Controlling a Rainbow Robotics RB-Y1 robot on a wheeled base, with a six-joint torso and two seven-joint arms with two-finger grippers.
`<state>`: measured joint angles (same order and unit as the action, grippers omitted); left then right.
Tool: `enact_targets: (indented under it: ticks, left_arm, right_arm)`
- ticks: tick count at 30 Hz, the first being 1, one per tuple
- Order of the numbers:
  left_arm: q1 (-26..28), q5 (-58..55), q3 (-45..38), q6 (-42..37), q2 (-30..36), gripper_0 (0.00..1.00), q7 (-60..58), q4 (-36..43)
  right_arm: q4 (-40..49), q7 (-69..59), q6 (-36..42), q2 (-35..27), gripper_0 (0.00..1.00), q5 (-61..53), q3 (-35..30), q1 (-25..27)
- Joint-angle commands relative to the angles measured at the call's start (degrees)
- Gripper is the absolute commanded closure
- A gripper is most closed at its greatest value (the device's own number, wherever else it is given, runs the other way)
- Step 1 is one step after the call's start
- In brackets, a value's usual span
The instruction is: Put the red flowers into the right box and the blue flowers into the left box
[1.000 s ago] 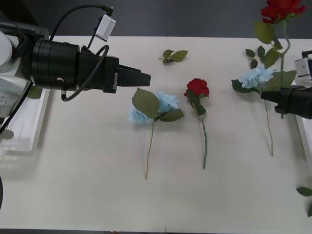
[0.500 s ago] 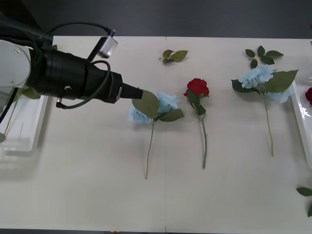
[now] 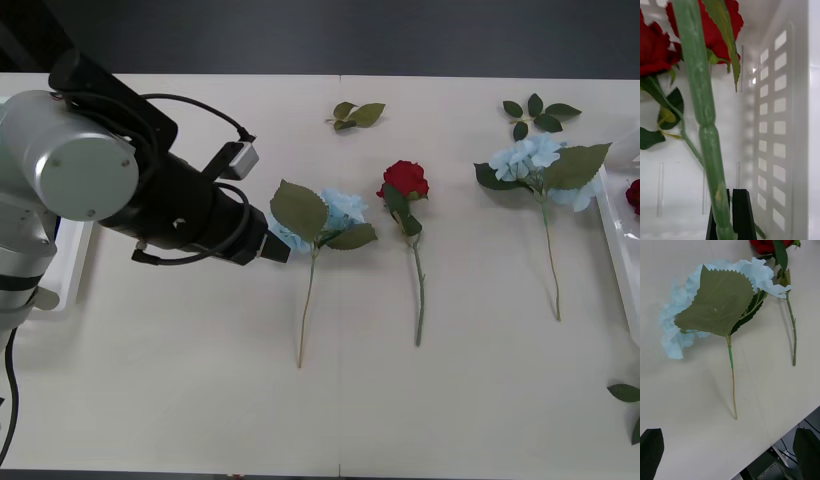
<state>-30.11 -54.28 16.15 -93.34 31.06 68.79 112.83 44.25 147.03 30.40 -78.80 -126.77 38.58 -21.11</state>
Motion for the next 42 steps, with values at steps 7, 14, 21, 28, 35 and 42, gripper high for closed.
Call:
enact_targets:
  ticks: [7, 14, 21, 28, 35, 42]
  left_arm:
    - [-6.1, 14.46, 17.25, 0.61, 2.25, 0.0, -16.76, 6.79]
    - [-8.12, 17.63, 24.46, 3.87, 1.9, 0.0, -20.28, 3.37]
    - [-10.58, 17.98, 28.94, 9.05, 0.06, 0.0, -19.92, -4.9]
    - [-13.04, 19.3, 32.54, 12.74, -1.96, 0.0, -19.4, -11.84]
    - [-14.71, 19.65, 35.8, 16.52, -2.84, 0.0, -19.13, -16.41]
    - [-15.06, 19.65, 35.8, 16.43, -4.69, 0.0, -18.17, -19.4]
  right_arm:
    - [-5.31, 1.5, -4.3, 5.5, 1.0, 6.89, -0.52, 0.19]
    - [-8.04, 1.68, -5.0, 6.82, 1.0, 8.03, -0.52, 0.19]
    - [-10.32, 1.68, -6.49, 7.78, 0.82, 8.56, -0.52, 0.19]
    - [-11.73, 2.2, -6.76, 8.22, 0.37, 8.82, -0.52, 0.19]
    - [-8.83, 2.64, -5.18, 7.87, 0.08, 7.68, -0.52, 0.19]
    - [-4.08, 1.33, -0.43, 6.03, 0.08, 5.92, -2.19, -0.6]
